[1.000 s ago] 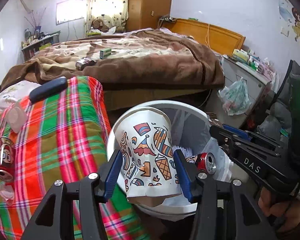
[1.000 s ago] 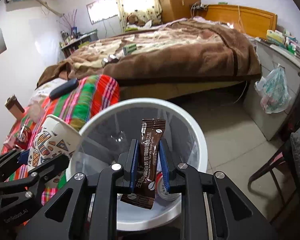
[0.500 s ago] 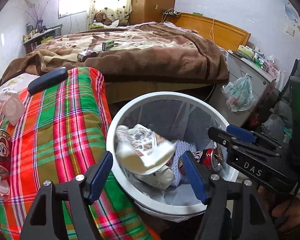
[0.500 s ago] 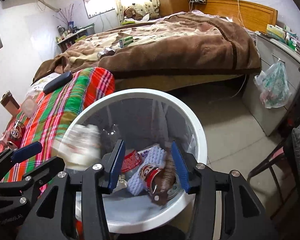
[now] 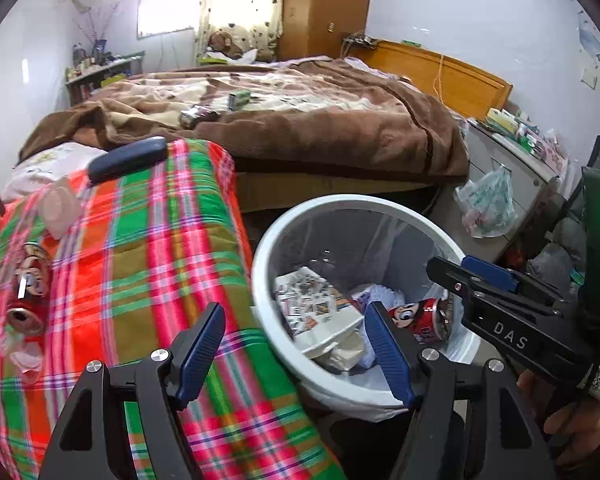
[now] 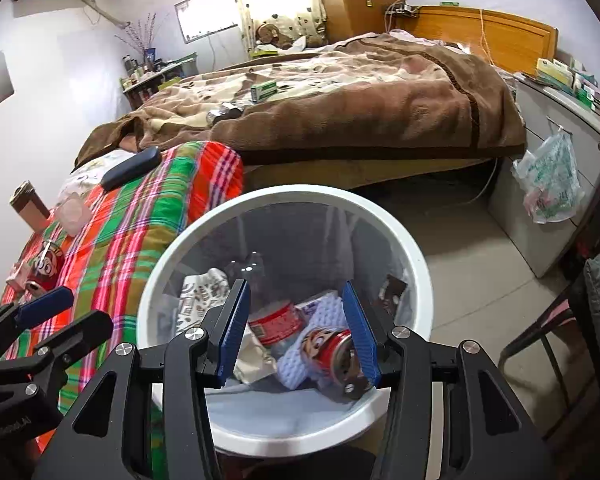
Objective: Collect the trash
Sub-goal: 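Move both tools back toward the red cartoon can and strawberry milk carton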
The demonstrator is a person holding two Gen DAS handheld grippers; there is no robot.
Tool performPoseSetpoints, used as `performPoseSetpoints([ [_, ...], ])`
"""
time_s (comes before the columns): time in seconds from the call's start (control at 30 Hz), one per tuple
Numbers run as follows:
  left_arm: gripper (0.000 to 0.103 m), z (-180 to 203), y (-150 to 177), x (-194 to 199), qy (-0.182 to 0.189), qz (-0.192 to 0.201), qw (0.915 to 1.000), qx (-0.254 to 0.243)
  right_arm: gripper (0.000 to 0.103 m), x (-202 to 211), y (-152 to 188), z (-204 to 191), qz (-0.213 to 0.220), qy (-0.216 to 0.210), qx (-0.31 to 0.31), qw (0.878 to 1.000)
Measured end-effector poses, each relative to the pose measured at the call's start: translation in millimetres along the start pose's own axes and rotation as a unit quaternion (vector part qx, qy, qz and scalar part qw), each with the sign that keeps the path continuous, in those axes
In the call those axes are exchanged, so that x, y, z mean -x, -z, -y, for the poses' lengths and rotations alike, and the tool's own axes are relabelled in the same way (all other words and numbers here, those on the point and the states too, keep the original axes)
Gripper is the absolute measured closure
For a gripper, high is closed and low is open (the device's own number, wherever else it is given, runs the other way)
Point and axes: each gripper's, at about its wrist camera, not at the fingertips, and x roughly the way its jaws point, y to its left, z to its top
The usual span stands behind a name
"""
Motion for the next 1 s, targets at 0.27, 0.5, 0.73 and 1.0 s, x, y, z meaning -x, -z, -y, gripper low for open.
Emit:
performPoseSetpoints([
  [0.27, 0.031, -19, 8, 25, -0.032, 0.022, 0.9992, 0.013, 0.053, 8, 3, -15, 0.013, -0.011, 0.005, 1.0],
  [0.5, 0.031, -46, 14, 50, -0.053, 0.043, 0.997, 0.037, 0.053, 12, 5, -35, 0.021, -0.026, 0.017, 0.999],
  [0.73, 0.031, -77, 22, 67, -0.076, 0.053, 0.994, 0.057, 0.053, 10, 8, -63, 0.02, -0.044, 0.035, 0.998],
  [1.0, 0.031, -119, 34, 81, -0.1, 0.06, 0.9892, 0.089, 0.053, 3, 9, -100, 0.015, -0.068, 0.058, 0.996],
])
